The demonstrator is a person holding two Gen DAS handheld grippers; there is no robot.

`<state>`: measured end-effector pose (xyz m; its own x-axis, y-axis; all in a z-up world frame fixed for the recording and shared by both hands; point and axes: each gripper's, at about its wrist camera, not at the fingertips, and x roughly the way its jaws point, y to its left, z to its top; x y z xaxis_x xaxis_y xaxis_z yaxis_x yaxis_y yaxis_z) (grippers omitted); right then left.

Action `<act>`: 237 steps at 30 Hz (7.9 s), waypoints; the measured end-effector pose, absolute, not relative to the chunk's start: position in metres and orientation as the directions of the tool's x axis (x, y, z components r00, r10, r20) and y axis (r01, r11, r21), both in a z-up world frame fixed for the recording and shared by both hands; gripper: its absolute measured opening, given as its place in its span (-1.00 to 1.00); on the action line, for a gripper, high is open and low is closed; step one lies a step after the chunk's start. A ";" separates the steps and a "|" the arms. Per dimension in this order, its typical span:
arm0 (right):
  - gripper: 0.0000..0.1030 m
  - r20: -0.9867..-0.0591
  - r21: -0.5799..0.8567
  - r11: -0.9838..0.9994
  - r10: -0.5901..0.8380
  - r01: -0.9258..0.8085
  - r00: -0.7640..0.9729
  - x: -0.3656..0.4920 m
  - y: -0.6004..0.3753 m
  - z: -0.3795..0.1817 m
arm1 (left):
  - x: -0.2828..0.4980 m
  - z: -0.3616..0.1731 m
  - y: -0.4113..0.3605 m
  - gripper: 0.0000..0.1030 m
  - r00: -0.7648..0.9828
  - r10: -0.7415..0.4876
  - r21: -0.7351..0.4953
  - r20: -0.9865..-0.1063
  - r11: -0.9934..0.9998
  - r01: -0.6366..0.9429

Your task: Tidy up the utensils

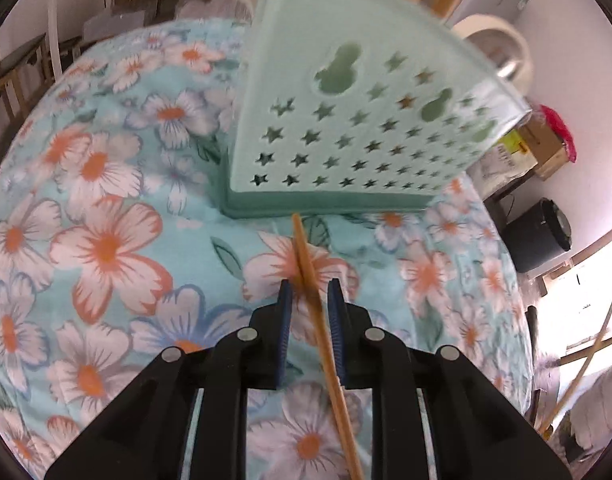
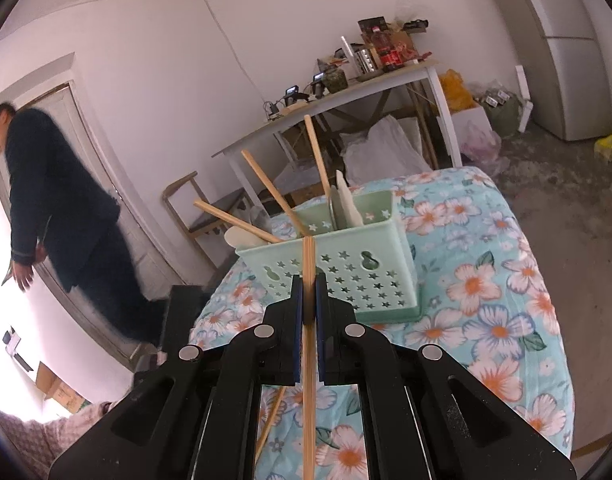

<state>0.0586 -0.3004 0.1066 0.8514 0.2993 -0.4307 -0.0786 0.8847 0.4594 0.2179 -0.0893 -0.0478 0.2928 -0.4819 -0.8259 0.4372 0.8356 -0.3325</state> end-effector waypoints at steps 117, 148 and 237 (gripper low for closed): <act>-0.92 -0.144 0.188 0.982 0.005 0.022 0.990 0.231 -0.283 0.187 | 0.136 -0.017 -0.011 0.84 0.758 -0.335 -0.185 -0.560 0.942 0.280; 0.39 -0.388 0.231 0.973 0.086 0.006 0.918 0.053 -0.286 0.142 | 0.097 0.032 -0.003 0.89 0.796 -0.135 -0.084 -0.590 0.991 0.106; 0.84 -0.578 0.047 0.960 -0.199 0.276 0.791 0.030 -0.281 0.092 | 0.112 0.049 -0.017 0.89 0.777 0.072 0.074 -0.626 0.997 -0.033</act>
